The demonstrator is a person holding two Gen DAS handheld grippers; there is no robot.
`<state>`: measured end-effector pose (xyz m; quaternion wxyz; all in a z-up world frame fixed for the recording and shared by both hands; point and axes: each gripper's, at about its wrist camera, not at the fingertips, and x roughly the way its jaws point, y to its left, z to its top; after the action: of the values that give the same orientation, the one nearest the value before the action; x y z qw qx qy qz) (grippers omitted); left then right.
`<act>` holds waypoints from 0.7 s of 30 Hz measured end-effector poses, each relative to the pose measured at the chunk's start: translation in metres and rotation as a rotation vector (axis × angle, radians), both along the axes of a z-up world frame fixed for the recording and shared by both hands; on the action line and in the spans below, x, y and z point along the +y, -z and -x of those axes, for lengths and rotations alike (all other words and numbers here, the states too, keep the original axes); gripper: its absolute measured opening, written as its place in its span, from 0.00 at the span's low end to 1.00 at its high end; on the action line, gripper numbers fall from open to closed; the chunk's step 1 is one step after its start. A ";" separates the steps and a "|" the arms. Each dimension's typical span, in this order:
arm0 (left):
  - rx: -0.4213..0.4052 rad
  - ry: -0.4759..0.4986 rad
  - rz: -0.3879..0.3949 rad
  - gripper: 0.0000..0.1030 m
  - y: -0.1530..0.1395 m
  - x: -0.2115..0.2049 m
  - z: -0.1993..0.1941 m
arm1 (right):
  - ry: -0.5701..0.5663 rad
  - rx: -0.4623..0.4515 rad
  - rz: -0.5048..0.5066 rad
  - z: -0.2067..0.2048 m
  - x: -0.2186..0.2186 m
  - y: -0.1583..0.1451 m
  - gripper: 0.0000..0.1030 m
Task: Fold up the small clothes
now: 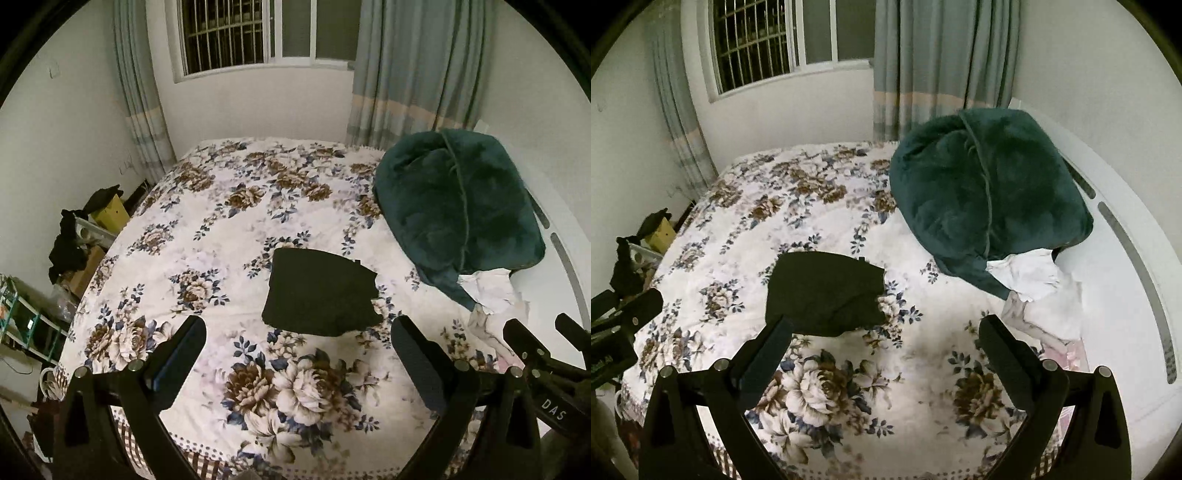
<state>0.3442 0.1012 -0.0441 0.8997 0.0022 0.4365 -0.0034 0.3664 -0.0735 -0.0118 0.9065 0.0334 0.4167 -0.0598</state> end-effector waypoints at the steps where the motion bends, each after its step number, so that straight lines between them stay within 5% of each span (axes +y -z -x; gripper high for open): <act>1: -0.004 0.001 0.000 0.99 -0.005 -0.002 0.006 | -0.003 -0.009 0.002 0.008 -0.001 -0.010 1.00; 11: -0.036 -0.012 0.015 0.99 -0.034 -0.015 0.042 | -0.025 -0.084 0.018 0.057 -0.017 -0.069 1.00; 21: -0.060 -0.028 0.004 0.99 -0.047 -0.017 0.060 | -0.044 -0.106 0.016 0.077 -0.019 -0.087 1.00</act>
<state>0.2846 0.0841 0.0027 0.9124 -0.0057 0.4091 0.0081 0.2896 -0.0924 0.0748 0.9286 0.0202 0.3683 -0.0414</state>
